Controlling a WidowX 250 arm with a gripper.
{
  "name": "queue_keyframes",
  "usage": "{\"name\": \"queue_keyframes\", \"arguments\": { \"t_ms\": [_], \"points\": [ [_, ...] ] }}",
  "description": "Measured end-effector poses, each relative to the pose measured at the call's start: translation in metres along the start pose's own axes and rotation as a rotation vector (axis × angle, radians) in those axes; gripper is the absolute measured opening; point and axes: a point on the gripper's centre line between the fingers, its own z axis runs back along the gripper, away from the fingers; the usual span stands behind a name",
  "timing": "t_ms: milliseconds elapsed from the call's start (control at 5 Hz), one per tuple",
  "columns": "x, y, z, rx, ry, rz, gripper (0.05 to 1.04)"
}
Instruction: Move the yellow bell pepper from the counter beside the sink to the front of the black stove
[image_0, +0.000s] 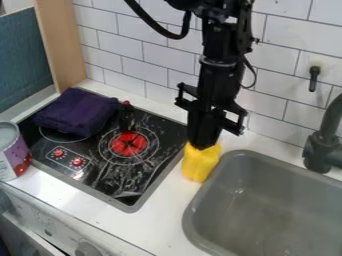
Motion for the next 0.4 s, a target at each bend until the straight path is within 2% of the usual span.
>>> {"name": "queue_keyframes", "arguments": {
  "t_ms": [200, 400],
  "points": [
    [-0.016, 0.0, 0.003, 0.009, -0.002, 0.039, 0.107],
    [-0.047, 0.008, 0.037, 0.009, -0.101, 0.079, 0.107]
  ]
}}
